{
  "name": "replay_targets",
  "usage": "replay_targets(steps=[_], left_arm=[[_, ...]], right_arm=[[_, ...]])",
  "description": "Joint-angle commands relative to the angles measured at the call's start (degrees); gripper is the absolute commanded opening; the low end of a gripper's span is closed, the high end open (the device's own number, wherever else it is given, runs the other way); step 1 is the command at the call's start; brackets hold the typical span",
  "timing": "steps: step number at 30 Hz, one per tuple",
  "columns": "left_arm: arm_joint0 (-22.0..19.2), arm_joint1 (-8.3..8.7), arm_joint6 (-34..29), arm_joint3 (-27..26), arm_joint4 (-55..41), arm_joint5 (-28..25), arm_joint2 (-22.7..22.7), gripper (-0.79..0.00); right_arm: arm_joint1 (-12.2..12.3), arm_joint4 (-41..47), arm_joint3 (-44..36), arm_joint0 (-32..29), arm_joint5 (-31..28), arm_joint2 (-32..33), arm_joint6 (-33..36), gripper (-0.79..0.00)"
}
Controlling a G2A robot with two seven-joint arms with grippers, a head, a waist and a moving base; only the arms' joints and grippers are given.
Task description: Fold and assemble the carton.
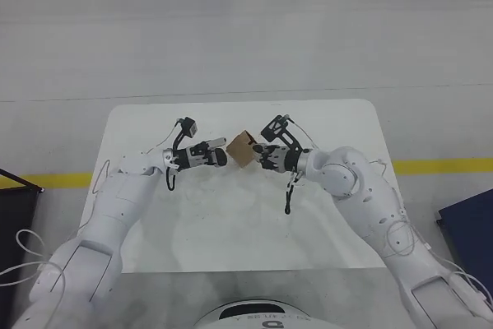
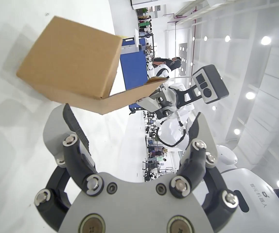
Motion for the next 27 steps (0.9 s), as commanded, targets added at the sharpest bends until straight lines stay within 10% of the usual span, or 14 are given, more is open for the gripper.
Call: replay_targets(steps=[1, 19, 27], left_arm=[[0.16, 0.14, 0.0, -0.16, -0.04, 0.03, -0.3, 0.0], [-0.96, -0.96, -2.55, -1.29, -1.71, 3.42, 1.31, 0.0], [-1.4, -1.75, -4.9, 1.43, -4.23, 3.55, 1.85, 0.0]], right_arm=[[0.24, 1.66, -1.22, -0.51, -0.71, 0.57, 1.95, -0.785], [4.98, 12.67, -16.18, -13.31, -4.38, 17.15, 14.7, -0.785], [5.04, 11.93, -12.44, -13.61, 1.86, 14.74, 14.98, -0.785]])
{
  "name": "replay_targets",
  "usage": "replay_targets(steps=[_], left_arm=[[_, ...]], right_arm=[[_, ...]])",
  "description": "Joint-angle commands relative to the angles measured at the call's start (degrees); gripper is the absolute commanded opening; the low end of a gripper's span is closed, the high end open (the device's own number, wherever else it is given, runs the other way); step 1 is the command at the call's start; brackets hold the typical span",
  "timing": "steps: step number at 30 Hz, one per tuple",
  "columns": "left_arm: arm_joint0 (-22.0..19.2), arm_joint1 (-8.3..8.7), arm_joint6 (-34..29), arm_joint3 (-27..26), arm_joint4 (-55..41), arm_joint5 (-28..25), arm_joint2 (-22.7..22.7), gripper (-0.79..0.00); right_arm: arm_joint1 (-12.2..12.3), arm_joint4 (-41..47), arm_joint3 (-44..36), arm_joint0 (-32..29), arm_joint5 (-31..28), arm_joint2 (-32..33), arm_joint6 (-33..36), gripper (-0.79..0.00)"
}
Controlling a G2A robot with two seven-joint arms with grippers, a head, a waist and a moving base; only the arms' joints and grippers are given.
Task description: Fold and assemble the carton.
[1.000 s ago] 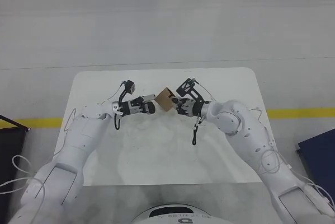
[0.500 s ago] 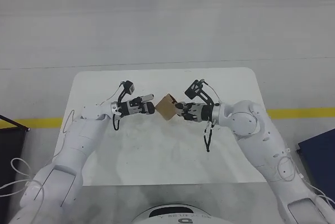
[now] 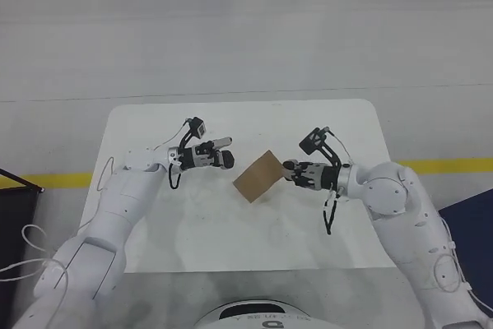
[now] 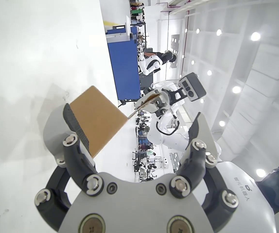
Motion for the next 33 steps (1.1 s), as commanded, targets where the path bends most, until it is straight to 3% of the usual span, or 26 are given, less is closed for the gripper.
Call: replay_targets(steps=[1, 3, 4, 5, 6, 8, 9, 11, 14, 15, 17, 22, 24, 27, 28, 33], left_arm=[[0.02, -0.15, -0.12, 0.7, -0.3, -0.32, 0.09, 0.0], [0.08, -0.24, -0.2, 1.33, -0.58, -0.7, 0.06, 0.0], [0.1, -0.27, -0.22, 1.61, -0.72, -0.88, 0.01, 0.0], [0.12, -0.3, -0.22, 1.86, -0.73, -1.02, -0.01, 0.0], [0.1, -0.32, -0.17, 2.03, -0.73, -1.16, -0.03, 0.0], [0.11, -0.37, -0.04, 2.27, -0.69, -1.4, -0.06, 0.0], [0.11, -0.38, 0.09, 2.35, -0.69, -1.5, -0.1, 0.0], [0.1, -0.38, 0.42, 2.38, -0.43, -1.87, -0.16, 0.0], [0.11, -0.29, 1.19, 2.37, 0.35, -2.42, -0.29, 0.0], [0.13, -0.21, 1.47, 2.44, 0.44, -2.63, -0.48, 0.0], [0.19, 0.03, 1.97, 2.61, 0.54, -3.18, -1.03, 0.0], [0.54, 1.12, 2.65, 2.15, 0.54, -4.72, -3.29, 0.0], [1.04, 1.66, 2.46, 0.86, 0.06, -4.64, -4.38, 0.0], [2.4, 2.54, 1.71, -2.27, -1.4, -3.89, -6.26, 0.0], [2.96, 2.87, 1.41, -3.48, -1.82, -3.59, -6.93, 0.0], [6.1, 4.56, 0.15, -9.79, -1.79, -1.12, -10.03, 0.0]], right_arm=[[-0.22, 1.48, 1.8, 1.05, 0.13, -1.63, -0.15, -0.785], [-0.36, 2.14, 2.76, 1.91, 0.14, -2.76, -0.29, -0.785], [-0.42, 2.3, 3.09, 2.22, 0.3, -3.26, -0.53, -0.742], [-0.47, 2.33, 3.33, 2.52, 0.41, -3.74, -0.74, -0.631], [-0.51, 2.41, 3.53, 2.78, 0.44, -4.12, -0.98, -0.616], [-0.54, 2.36, 3.84, 3.21, 0.53, -4.56, -1.6, -0.489], [-0.56, 2.62, 3.91, 3.32, 0.43, -4.73, -1.97, -0.486], [-0.52, 2.82, 4.03, 3.55, 0.3, -4.89, -2.28, -0.409], [-0.42, 2.44, 3.9, 3.67, -0.11, -5.01, -2.97, -0.382], [-0.39, 2.15, 3.82, 3.69, -0.24, -5.07, -3.17, -0.329], [-0.3, 0.74, 3.55, 3.8, -0.13, -5.03, -4.17, -0.058], [0.07, -12.33, 1.48, 2.95, 0.35, -3.02, -15.94, 0.0], [0.06, -14.23, 2.11, 2.02, -5.8, -4.08, -21.79, -0.012], [0.1, -15.46, 9.2, 3.42, -13.54, -4.5, -26.36, -0.219], [0.0, -16.16, 11.2, 4.18, -15.09, -5.21, -27.28, -0.237], [-0.59, -23.08, 18.51, 8.26, -22.95, -10.1, -29.9, -0.169]])
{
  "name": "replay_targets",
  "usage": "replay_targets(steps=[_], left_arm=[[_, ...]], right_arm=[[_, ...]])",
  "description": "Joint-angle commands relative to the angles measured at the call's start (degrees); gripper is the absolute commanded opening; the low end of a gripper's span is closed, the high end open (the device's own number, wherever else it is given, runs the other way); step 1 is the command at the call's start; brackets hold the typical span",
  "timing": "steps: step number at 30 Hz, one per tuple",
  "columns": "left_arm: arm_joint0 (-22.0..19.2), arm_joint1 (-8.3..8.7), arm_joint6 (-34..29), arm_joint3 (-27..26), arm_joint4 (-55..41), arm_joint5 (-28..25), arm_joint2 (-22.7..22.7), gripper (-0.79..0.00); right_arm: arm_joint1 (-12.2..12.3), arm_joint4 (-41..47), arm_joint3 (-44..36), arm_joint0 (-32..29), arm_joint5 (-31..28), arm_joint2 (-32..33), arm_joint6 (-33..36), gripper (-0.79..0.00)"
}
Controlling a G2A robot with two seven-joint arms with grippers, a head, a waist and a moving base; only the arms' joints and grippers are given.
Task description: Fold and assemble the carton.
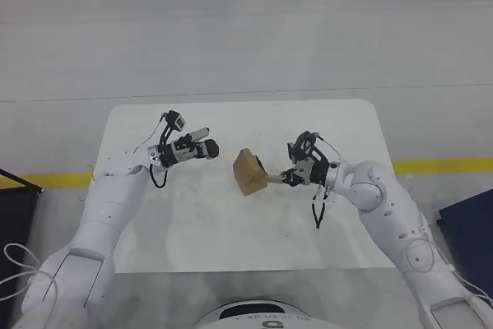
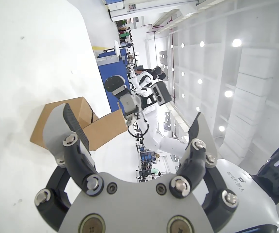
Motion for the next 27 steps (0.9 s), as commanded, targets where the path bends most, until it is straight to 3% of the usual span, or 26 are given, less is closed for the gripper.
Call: replay_targets(steps=[1, 8, 12, 19, 27], left_arm=[[1.48, 0.61, -0.28, -3.22, 0.68, 1.85, -0.88, 0.0], [6.87, 2.07, -0.18, -17.54, 7.46, 9.94, -0.7, 0.0], [7.89, 2.16, 3.09, -21.92, 10.77, 12.27, 0.4, 0.0], [6.77, 2.16, 5.5, -23.74, 12.6, 13.9, 1.25, 0.0], [3.52, 1.2, 7.02, -21.74, 15.09, 15.63, 5.54, 0.0]], right_arm=[[-0.35, -2.09, 3.01, 1.39, -2.34, -2.11, -1.27, -0.194], [-1.68, -4.81, 10.64, 6.54, -6.05, -7.41, -3.37, -0.234], [-1.96, -6.12, 12.04, 7.87, -9.94, -9.27, -4.38, -0.283], [-1.86, -5.43, 10.41, 7.7, -12.76, -11.26, -6.36, -0.259], [-0.86, -2.72, 9.09, 7.37, -12.76, -13.98, -6.38, -0.259]])
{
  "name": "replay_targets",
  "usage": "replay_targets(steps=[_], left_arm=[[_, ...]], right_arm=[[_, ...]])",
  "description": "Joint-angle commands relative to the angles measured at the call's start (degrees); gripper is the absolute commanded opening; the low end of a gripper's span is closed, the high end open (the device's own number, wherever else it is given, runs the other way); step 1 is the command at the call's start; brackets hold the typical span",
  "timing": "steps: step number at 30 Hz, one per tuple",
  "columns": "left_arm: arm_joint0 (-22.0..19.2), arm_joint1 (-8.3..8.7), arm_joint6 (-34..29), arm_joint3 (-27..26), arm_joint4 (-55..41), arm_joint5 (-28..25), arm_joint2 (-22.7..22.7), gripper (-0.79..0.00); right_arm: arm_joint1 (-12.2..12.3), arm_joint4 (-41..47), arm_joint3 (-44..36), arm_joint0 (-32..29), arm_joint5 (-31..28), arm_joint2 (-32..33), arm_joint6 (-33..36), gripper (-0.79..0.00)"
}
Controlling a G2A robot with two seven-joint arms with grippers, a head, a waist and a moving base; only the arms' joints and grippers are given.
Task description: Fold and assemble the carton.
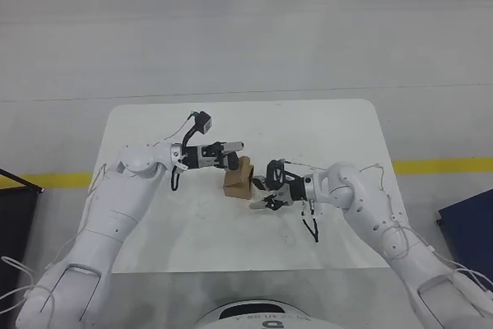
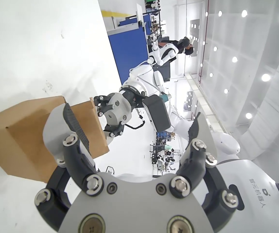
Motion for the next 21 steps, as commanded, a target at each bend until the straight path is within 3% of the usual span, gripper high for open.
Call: replay_targets(steps=[1, 7, 9, 13, 21], left_arm=[[-0.94, -0.3, 0.34, 0.82, 0.49, 0.25, 1.2, 0.0], [-2.8, -0.99, 0.99, 3.04, 1.76, 0.72, 3.79, 0.0], [-3.16, -1.14, 1.22, 3.75, 1.99, 0.8, 4.29, 0.0], [-3.65, -1.37, 1.38, 4.66, 1.76, 0.46, 4.92, 0.0], [-3.82, -1.47, 1.74, 5.0, 1.48, -0.25, 5.2, 0.0]], right_arm=[[0.24, 0.02, 0.99, 0.32, 0.0, 0.14, -0.08, -0.259], [1.61, -2.04, 3.95, 0.64, 2.25, 4.96, -3.17, -0.219], [2.15, -4.01, 3.47, -0.06, 6.11, 7.42, -5.32, -0.151], [2.66, -5.41, 0.6, -2.94, 12.67, 10.47, -10.73, -0.092], [1.75, -10.07, -3.39, -3.31, 17.03, 6.73, -10.26, -0.092]])
